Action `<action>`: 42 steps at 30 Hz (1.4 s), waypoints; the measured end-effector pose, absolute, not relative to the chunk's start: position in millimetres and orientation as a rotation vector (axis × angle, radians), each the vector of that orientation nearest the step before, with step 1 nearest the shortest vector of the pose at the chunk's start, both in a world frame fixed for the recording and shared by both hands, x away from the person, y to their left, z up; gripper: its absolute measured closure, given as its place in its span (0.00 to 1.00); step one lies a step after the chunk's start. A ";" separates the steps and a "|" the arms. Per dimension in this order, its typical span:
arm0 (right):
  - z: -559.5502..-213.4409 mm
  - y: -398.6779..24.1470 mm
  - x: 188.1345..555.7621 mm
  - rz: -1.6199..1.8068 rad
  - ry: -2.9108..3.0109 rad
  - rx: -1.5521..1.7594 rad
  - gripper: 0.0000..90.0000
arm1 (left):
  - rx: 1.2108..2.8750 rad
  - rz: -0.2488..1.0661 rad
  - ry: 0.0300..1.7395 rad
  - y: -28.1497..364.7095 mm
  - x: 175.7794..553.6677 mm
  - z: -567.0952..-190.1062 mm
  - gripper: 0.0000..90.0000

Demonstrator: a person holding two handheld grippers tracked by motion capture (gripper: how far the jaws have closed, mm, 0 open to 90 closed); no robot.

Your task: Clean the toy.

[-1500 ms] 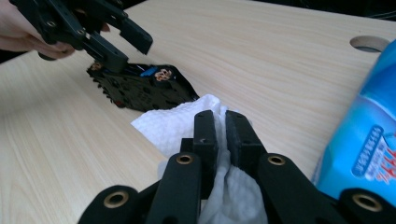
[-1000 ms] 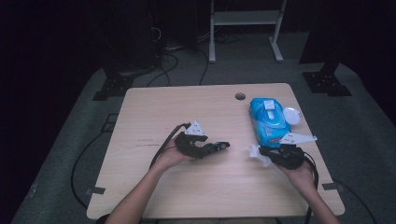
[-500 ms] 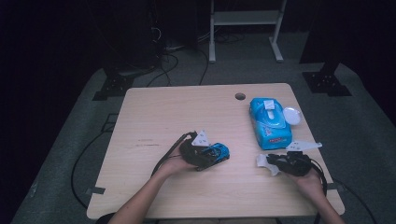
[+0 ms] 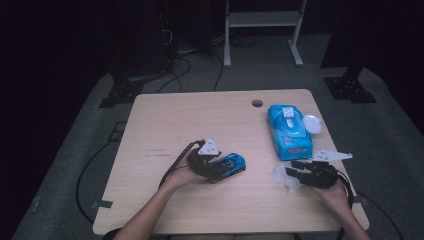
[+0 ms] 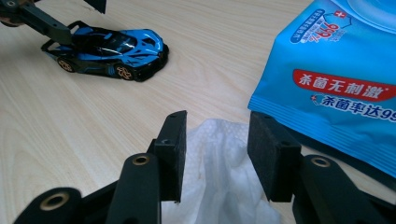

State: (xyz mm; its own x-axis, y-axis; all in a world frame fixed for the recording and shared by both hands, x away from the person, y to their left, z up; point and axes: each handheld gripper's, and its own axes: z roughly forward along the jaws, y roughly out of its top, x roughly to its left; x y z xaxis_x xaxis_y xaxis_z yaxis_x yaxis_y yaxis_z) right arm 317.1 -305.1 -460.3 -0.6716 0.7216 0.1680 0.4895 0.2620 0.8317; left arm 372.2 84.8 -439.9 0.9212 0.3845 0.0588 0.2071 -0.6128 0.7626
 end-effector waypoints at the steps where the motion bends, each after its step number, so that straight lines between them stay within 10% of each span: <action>1: -459.9 -304.9 316.6 1.371 2.285 1.127 0.61 | 2.249 0.276 0.423 86.4 372.0 -439.8 0.34; 42: -450.7 -310.7 311.9 1.404 2.239 1.156 0.46 | 2.176 0.303 0.569 154.2 359.9 -437.9 0.24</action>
